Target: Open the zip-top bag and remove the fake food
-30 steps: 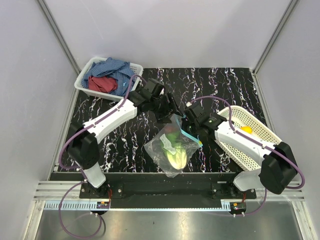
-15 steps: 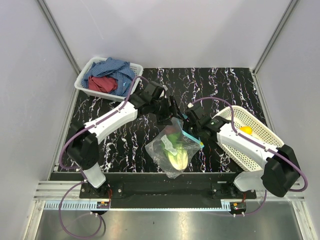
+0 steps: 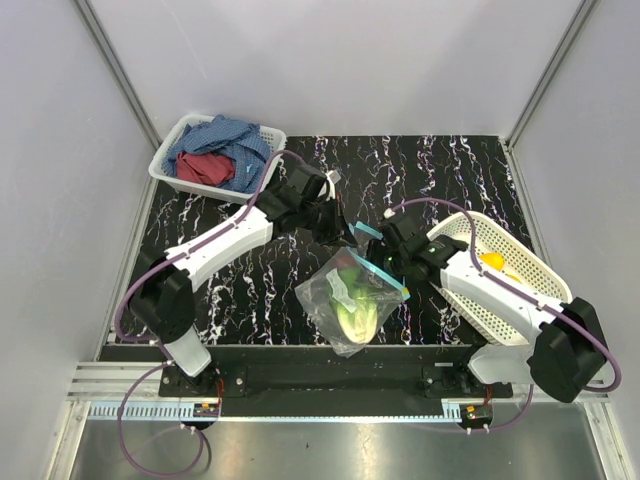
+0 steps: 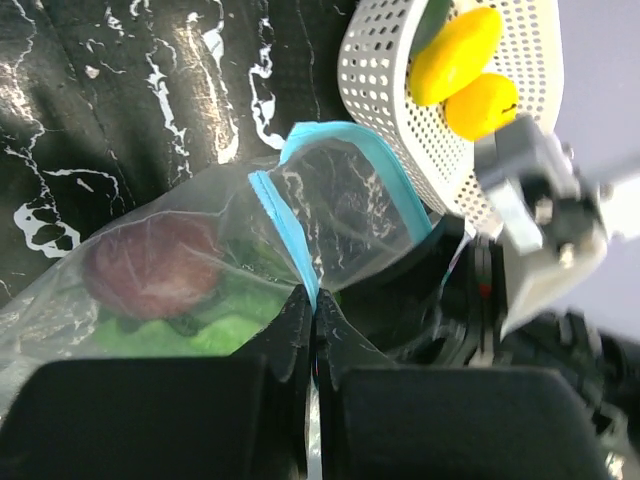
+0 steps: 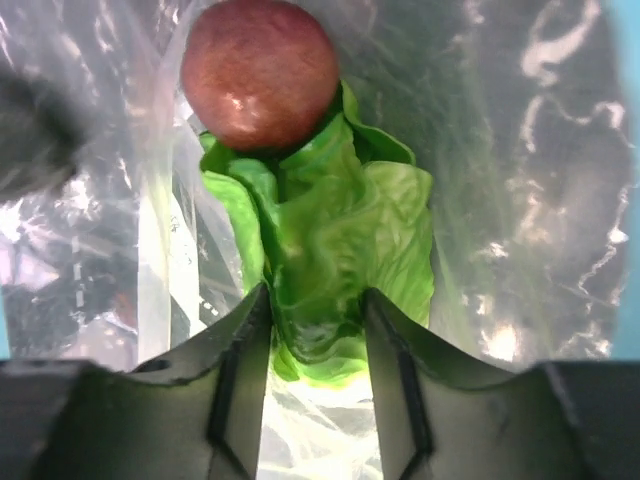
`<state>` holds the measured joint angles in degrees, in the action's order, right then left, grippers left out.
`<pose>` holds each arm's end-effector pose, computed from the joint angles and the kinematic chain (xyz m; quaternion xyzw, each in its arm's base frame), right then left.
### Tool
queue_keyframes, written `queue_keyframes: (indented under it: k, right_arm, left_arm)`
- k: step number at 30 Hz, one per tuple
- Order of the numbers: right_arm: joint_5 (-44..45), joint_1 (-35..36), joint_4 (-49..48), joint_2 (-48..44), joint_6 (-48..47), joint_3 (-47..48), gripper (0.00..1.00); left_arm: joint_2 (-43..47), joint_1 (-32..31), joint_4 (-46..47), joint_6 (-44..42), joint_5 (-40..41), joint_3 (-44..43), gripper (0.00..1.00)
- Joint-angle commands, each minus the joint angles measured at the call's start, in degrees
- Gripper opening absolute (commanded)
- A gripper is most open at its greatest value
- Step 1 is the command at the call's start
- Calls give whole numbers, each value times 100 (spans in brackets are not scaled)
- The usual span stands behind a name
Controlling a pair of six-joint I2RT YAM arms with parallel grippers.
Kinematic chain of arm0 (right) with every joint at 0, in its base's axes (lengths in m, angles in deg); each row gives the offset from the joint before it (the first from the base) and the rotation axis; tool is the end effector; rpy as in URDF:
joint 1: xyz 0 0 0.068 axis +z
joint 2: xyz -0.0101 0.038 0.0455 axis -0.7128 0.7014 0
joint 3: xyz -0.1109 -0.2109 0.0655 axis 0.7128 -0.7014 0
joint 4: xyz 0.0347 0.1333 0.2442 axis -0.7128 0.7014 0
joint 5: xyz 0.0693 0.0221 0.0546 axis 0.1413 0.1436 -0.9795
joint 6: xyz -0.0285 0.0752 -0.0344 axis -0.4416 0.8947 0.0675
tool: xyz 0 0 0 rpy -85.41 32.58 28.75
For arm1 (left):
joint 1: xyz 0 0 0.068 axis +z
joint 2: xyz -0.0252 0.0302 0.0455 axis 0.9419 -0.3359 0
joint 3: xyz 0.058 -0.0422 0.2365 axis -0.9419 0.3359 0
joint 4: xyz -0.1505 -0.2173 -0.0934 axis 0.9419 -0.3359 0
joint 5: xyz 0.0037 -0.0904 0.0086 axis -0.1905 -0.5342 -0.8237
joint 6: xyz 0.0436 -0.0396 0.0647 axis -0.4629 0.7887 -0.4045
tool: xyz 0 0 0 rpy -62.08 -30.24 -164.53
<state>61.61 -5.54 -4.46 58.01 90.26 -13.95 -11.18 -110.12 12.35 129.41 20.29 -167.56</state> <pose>0.2290 0.2069 0.1791 0.0105 0.9533 0.2502 0.1686 0.3012 -0.2918 0.2290 0.0209 0.9092 -0.3939 0.1336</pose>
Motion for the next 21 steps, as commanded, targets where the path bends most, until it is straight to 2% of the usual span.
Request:
queue_keyframes:
  k: [1, 4, 9, 14, 16, 18, 21]
  right_arm:
    - [-339, -528, 48, -320, -92, 7, 48]
    - [-541, -774, -4, -312, -293, 139, 49]
    - [-971, -1091, 4, 83, -575, 394, 70]
    - [-1113, -1276, 118, -4, -751, 464, 79]
    - [-1323, -1268, 40, 22, -804, 587, 78]
    - [-1516, -1259, -206, 171, -787, 623, 73]
    - [-1631, -1268, -619, 469, -778, 535, 56]
  left_arm:
    - [479, -42, 562, -190, -286, 292, 0]
    - [558, -103, 686, -75, -313, 433, 0]
    - [585, -235, 704, -31, -357, 319, 0]
    - [594, -305, 651, -5, -348, 179, 0]
    - [594, -341, 642, 22, -374, 100, 0]
    - [585, -376, 634, 39, -418, 29, 0]
    - [515, -472, 634, 48, -462, -102, 0]
